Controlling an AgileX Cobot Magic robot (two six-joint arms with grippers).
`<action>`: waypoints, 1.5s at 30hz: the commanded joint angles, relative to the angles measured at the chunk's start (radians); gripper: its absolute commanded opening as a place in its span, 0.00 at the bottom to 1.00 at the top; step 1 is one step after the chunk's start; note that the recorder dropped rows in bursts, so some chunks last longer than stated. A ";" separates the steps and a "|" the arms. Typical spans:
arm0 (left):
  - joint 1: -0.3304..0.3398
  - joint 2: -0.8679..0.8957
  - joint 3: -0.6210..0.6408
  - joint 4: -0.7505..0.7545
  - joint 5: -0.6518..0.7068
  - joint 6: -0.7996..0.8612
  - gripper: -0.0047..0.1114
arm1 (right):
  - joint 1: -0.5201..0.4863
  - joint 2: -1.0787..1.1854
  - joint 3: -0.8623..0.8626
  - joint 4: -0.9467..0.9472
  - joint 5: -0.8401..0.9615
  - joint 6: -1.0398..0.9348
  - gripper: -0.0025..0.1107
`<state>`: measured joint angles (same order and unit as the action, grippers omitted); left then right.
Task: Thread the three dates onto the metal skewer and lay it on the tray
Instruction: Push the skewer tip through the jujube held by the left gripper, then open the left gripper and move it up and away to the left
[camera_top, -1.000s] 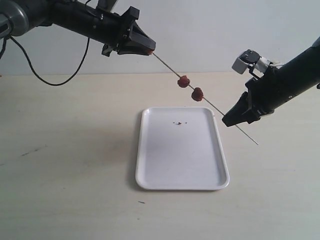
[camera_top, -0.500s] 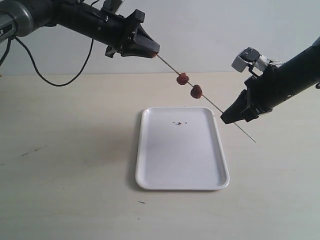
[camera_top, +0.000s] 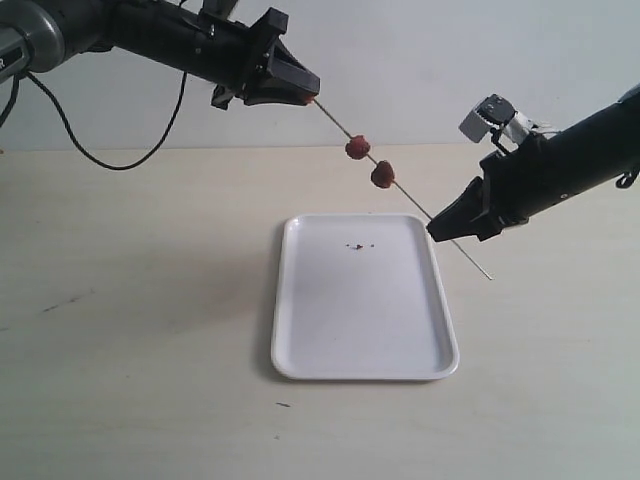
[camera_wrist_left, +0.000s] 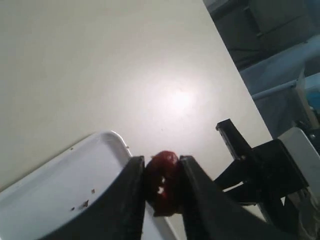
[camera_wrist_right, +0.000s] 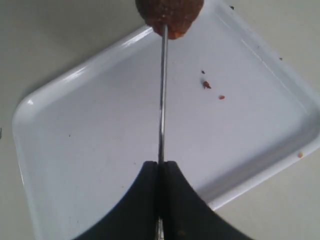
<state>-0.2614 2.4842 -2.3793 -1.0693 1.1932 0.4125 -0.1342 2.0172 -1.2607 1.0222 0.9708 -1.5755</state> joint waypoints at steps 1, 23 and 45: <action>-0.016 -0.011 -0.003 -0.027 0.028 0.010 0.25 | 0.001 -0.002 0.000 0.122 0.004 -0.049 0.02; -0.011 -0.011 -0.003 -0.136 0.028 0.024 0.25 | 0.001 0.003 0.000 0.280 0.057 -0.124 0.02; -0.049 -0.011 -0.003 -0.109 0.028 0.051 0.25 | 0.001 0.003 0.000 0.354 0.052 -0.124 0.02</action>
<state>-0.3014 2.4842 -2.3793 -1.1849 1.2072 0.4524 -0.1342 2.0236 -1.2607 1.3351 1.0205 -1.6936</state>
